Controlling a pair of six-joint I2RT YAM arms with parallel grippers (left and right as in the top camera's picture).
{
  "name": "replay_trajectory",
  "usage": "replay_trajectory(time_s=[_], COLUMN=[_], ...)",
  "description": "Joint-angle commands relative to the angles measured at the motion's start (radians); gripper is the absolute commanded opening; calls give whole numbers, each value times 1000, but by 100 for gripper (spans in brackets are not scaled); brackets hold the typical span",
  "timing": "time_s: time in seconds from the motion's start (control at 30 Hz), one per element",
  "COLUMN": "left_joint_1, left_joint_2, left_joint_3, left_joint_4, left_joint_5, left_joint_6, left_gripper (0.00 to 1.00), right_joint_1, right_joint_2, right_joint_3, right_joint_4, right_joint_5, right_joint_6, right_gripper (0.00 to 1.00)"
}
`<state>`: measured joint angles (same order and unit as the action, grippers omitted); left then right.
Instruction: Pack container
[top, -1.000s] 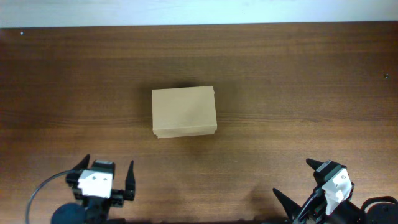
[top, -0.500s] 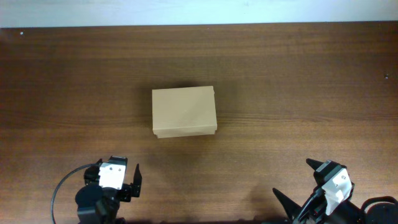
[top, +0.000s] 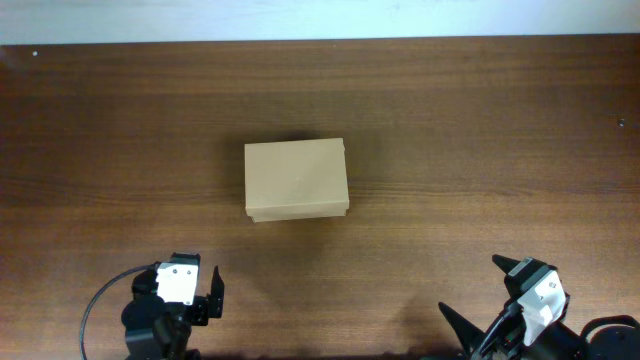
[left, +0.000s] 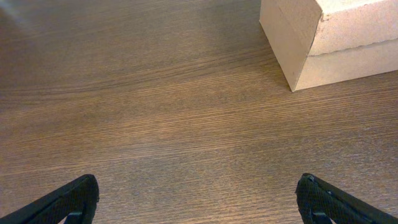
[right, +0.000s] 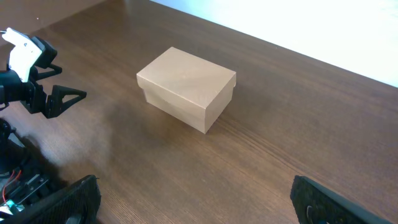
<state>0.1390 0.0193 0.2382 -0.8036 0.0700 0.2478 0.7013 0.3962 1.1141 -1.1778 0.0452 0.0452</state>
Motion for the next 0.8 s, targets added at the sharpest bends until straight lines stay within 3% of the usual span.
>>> replay_trajectory(time_s=[0.0,0.37,0.57,0.77], left_joint_1=[6,6,6,6], left_joint_2=[-14,-14,-14,-14], left_joint_3=[-8,-8,-8,-8], left_joint_4=[0,0,0,0], left_joint_5=[-7,-7,-7,-7], left_joint_6=[19,19,19,19], left_gripper=[100,100,100,100], right_joint_1=[5,-24,-235,-447], right_joint_2=[-2,-2,-40,-149], right_joint_3=[-1,-5,-125,-407], right_joint_4=[1,23,60,212], right_joint_5=[12,23,88,87], right_joint_6=[-5,-5,-9,-9], right_gripper=[99,99,99,99])
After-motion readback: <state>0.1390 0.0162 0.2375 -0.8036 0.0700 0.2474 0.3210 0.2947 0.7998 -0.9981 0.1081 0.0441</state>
